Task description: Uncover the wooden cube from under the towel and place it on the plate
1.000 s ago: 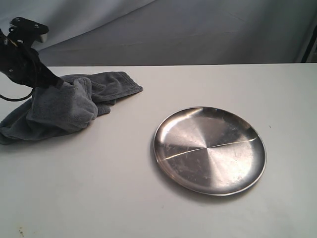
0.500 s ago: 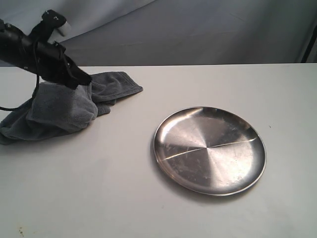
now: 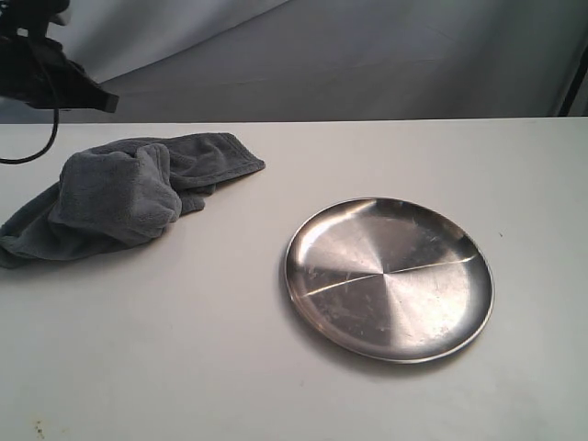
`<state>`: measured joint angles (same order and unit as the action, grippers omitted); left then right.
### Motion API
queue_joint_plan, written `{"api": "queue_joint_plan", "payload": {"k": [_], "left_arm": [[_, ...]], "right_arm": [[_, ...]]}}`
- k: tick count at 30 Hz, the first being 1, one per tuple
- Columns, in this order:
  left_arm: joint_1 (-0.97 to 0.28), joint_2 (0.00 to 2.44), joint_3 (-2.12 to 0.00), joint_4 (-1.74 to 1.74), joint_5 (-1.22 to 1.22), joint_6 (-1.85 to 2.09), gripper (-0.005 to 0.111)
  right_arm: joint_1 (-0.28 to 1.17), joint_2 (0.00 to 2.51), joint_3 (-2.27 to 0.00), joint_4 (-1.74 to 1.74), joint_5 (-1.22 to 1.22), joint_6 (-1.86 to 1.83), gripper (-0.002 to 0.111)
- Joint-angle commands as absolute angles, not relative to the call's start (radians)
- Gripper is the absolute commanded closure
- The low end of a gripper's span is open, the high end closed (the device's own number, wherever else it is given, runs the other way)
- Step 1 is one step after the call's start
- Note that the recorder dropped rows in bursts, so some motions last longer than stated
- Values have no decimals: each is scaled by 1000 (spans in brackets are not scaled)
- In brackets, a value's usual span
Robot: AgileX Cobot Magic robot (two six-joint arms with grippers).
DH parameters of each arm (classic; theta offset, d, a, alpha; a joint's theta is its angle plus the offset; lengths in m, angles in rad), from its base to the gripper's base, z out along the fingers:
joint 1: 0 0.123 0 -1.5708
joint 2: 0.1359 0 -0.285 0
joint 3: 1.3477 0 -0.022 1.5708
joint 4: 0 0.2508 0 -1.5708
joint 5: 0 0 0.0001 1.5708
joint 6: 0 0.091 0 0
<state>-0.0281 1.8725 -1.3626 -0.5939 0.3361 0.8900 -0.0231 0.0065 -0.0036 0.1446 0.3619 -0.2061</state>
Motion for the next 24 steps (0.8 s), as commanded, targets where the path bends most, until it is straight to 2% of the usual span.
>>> {"api": "queue_joint_plan", "payload": {"k": [1,11,18,24], "left_arm": [[55,1861,-1367,-584,383,836,107],[222,1861,-1367,-485,681,928,107],[240,1863,-1367,-479,857,930,107],[240,1863,-1365,-479,906,946,106]], "right_arm": [[-19,0,0,142,352,-206,108],[-19,0,0,142,352,-206,108],[-19,0,0,142,352,-206,108],[-19,0,0,142,352,-206,108]]}}
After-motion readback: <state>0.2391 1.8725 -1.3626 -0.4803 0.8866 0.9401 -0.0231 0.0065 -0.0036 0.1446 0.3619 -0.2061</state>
